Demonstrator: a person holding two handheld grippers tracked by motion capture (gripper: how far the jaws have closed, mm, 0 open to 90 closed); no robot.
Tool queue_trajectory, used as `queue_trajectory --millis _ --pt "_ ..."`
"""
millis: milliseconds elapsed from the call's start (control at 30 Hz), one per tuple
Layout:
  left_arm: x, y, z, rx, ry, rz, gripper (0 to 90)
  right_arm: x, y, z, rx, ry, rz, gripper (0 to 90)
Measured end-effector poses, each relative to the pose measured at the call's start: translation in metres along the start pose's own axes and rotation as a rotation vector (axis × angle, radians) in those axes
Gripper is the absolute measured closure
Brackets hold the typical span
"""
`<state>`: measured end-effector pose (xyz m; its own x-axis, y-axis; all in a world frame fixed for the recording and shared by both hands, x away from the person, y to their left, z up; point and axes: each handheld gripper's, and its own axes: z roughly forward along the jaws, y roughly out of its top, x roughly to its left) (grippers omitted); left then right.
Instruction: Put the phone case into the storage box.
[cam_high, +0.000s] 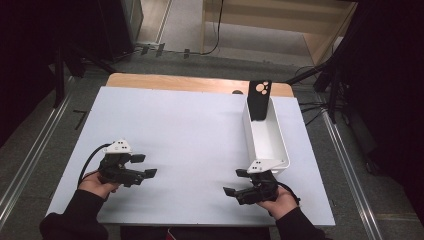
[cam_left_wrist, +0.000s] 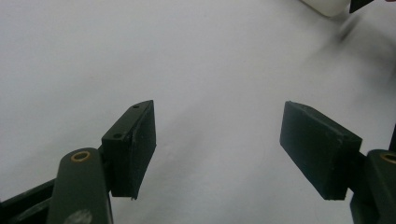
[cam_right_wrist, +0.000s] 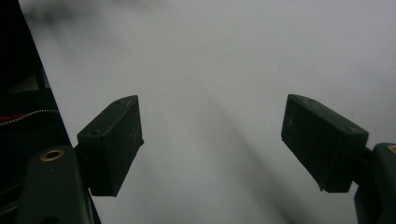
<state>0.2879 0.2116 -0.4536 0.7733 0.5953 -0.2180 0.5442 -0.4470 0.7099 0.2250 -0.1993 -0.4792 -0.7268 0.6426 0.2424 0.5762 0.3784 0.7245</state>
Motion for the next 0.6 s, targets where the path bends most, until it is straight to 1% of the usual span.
queue_trajectory --millis 33,67,133,167,267,300,367,467,500,600 --pt "0.000 0.000 0.000 -0.004 0.000 0.000 26.9 0.001 -0.001 -0.001 0.005 -0.002 0.004 18.9" --pt "-0.001 -0.001 0.000 -0.005 0.002 -0.002 26.9 0.001 -0.002 -0.002 0.000 -0.008 -0.002 19.0" --pt "-0.001 -0.001 0.000 -0.005 0.001 -0.003 26.9 0.002 -0.003 -0.004 -0.001 -0.012 0.006 19.0" --pt "-0.002 -0.001 0.000 0.003 0.003 0.002 26.9 0.001 -0.004 -0.005 -0.004 -0.011 0.002 19.0" --pt "-0.003 -0.002 -0.001 -0.004 -0.003 0.003 26.9 0.001 -0.006 -0.008 -0.005 -0.020 0.008 19.0" --pt "-0.003 -0.002 -0.002 -0.003 -0.003 0.003 26.9 0.002 -0.007 -0.009 -0.007 -0.020 0.017 19.0" --pt "-0.004 -0.003 -0.002 -0.003 -0.006 -0.002 26.9 0.001 -0.008 -0.011 -0.010 -0.029 0.016 19.0" --pt "-0.005 -0.004 -0.002 -0.005 -0.010 0.003 26.9 0.001 -0.009 -0.012 -0.021 -0.031 0.018 18.9" --pt "-0.005 -0.004 -0.002 -0.004 -0.006 0.002 26.9 0.001 -0.009 -0.013 -0.019 -0.033 0.020 19.0" --pt "-0.006 -0.004 -0.002 -0.003 -0.013 0.001 26.9 0.000 -0.010 -0.015 -0.021 -0.035 0.025 19.0"
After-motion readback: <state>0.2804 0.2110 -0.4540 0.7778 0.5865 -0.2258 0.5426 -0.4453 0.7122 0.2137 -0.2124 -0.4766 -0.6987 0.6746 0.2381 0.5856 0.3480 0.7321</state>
